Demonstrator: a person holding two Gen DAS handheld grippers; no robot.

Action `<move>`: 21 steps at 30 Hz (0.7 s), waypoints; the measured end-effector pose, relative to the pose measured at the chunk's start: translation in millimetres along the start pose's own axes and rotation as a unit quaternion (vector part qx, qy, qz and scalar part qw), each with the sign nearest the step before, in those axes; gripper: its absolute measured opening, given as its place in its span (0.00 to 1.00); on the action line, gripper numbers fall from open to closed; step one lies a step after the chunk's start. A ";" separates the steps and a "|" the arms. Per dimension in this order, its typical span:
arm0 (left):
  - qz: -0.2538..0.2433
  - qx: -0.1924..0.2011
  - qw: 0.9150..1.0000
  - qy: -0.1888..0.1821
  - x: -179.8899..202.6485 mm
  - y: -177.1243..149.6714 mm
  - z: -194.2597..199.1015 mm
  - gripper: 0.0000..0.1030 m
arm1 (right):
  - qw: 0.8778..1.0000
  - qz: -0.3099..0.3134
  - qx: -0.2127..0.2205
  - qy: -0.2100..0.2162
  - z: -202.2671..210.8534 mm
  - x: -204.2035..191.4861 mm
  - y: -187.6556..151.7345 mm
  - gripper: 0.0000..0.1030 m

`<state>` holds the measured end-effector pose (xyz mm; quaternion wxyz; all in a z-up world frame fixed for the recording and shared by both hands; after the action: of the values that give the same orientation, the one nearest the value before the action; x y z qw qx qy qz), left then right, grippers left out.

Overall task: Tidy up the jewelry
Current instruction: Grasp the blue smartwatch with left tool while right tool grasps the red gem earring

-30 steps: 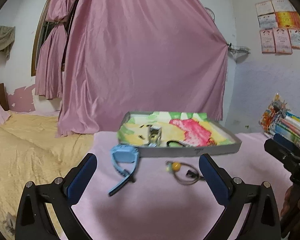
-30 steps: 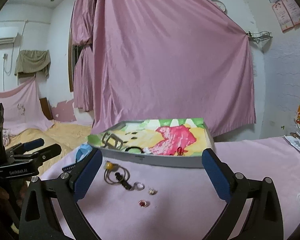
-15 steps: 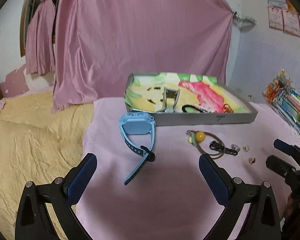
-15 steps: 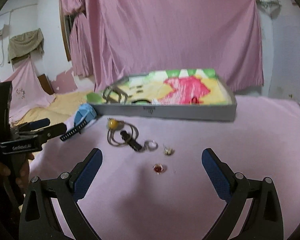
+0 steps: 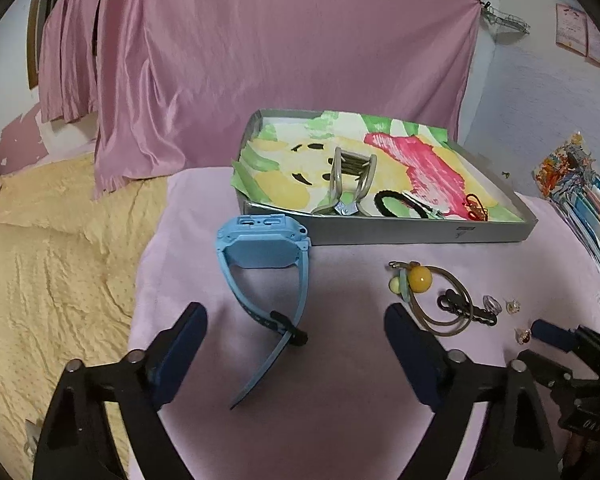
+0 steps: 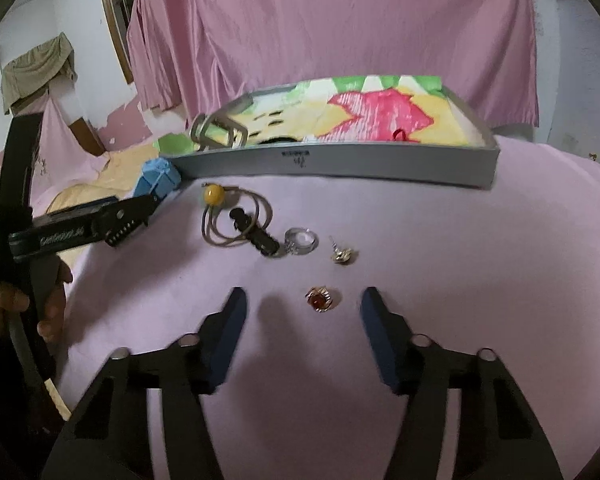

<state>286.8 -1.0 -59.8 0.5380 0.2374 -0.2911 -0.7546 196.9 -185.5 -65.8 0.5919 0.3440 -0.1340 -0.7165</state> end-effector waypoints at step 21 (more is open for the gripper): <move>0.013 -0.031 0.999 -0.004 10.3 -5.5 -12.2 0.15 | 0.999 0.019 -0.015 0.032 -5.9 -14.1 -1.0 0.10</move>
<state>288.2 -11.7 -72.9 0.5536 0.2136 -0.2730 -0.7572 200.8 -170.7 -66.0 0.6144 0.3551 -0.1107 -0.6958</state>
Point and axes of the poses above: each gripper's, at about its wrist camera, not at the fingertips, and z roughly against the way its jaws point, x to its right, y to its top, the point moved 7 cm from there along -z, roughly the way its jaws point, and after that the axes turned 12 degrees about -z, right-handed, at the moved point
